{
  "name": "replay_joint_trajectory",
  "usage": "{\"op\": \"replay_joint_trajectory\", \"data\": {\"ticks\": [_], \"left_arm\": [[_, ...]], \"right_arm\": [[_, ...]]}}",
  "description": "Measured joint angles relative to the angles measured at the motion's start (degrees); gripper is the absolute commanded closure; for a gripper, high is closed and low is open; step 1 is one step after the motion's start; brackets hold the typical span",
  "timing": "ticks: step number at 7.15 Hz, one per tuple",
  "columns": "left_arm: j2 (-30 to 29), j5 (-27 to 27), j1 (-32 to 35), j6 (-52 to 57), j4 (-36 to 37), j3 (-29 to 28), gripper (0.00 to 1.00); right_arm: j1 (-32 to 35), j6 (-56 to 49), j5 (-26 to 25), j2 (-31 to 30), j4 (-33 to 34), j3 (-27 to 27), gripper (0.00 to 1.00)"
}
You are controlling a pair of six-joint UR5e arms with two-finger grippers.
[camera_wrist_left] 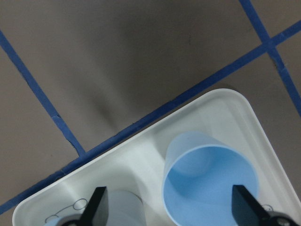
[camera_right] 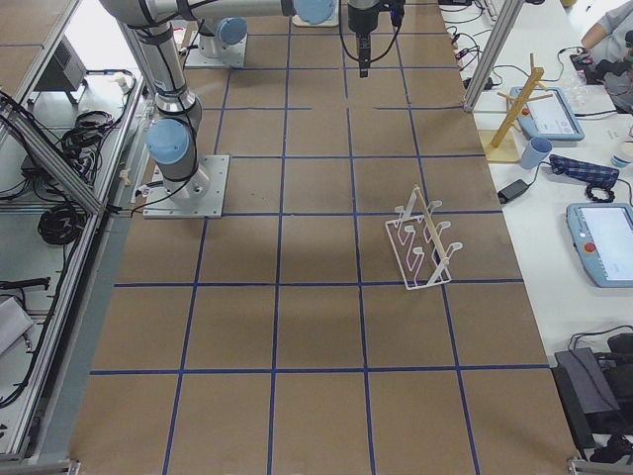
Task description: Transfer IKEA cup to right arm and place on rack
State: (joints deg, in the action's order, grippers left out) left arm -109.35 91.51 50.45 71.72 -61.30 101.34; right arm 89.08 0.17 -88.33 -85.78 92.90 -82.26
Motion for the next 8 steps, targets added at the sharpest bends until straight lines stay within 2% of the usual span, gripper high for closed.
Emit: {"op": "replay_joint_trajectory", "data": {"ticks": [2,3,5,6,8], "left_arm": [[-1.34,0.22,0.00,0.77,-0.19,-0.18,0.11],[-1.88,0.33,0.00,1.52,-0.57,-0.26,0.25],[-2.56,0.46,0.02,2.12,-0.94,-0.23,0.85],[-2.89,0.45,0.02,2.19,-0.98,-0.32,1.00],[-3.19,0.43,0.11,2.43,-1.33,-0.70,1.00]], "right_arm": [[-0.01,0.02,0.08,0.00,0.00,0.00,0.00],[-0.03,0.04,0.13,0.00,0.00,0.00,0.00],[-0.03,0.05,0.19,0.00,-0.04,0.00,0.00],[0.00,0.04,0.25,0.00,-0.02,0.00,0.00],[0.03,0.02,0.49,0.00,-0.06,0.00,0.00]]}}
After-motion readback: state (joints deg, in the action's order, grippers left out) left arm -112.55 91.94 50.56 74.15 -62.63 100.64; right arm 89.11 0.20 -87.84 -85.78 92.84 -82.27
